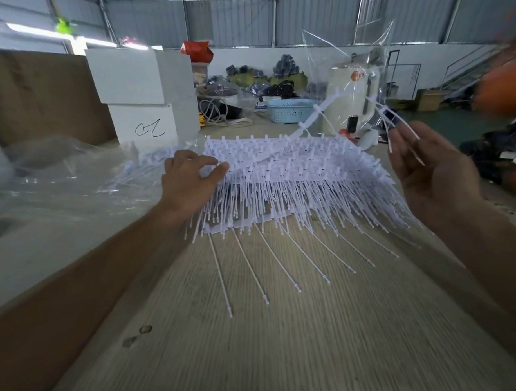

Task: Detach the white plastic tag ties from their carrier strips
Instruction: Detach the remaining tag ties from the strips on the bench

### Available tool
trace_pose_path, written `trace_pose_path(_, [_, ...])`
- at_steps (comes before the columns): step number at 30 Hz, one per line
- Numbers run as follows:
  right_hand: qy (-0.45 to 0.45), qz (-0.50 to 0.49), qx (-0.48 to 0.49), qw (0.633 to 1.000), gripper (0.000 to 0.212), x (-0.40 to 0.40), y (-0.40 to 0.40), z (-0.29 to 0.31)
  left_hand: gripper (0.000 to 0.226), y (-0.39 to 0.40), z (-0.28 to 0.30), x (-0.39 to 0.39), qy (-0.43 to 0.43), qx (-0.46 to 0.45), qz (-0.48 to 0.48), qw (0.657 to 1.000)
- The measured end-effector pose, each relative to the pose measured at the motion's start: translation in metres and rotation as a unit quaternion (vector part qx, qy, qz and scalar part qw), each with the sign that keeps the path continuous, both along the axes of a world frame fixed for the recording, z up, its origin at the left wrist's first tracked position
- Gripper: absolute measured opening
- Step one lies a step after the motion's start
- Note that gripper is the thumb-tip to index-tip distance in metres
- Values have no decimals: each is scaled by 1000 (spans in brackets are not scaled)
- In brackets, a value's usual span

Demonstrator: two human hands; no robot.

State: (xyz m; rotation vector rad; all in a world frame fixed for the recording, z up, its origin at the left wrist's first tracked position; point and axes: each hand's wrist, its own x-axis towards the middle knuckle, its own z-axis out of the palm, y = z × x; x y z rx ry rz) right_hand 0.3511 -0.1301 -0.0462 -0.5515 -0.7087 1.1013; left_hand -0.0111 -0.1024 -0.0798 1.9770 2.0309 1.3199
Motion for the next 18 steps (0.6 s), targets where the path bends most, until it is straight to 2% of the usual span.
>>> trace_pose_path(4, [-34,-46,-51,997,23,-3,-2,2,57,3,-1,6,112,-28,-21,993])
trace_pose_path(6, [-99,-106,-87,986,23,-4,-3,2,52,10,0,12,131,-43,-32,990])
trace_pose_path(9, [-184,-180,-97,961,35,-4,-4,1,40,21,7,19,161,-43,-26,986])
trace_pose_path(13, [-206,-172,-86,959,33,-4,-2,-3,34,30,9,20,155,-40,-2,987])
trace_pose_path(16, [-185,-170,-76,965,34,-4,1,-6,28,34,10,20,155,-35,-1,987])
trace_pose_path(18, [-172,-179,-65,967,36,-4,2,-4,16,35,13,23,146,-24,-1,989])
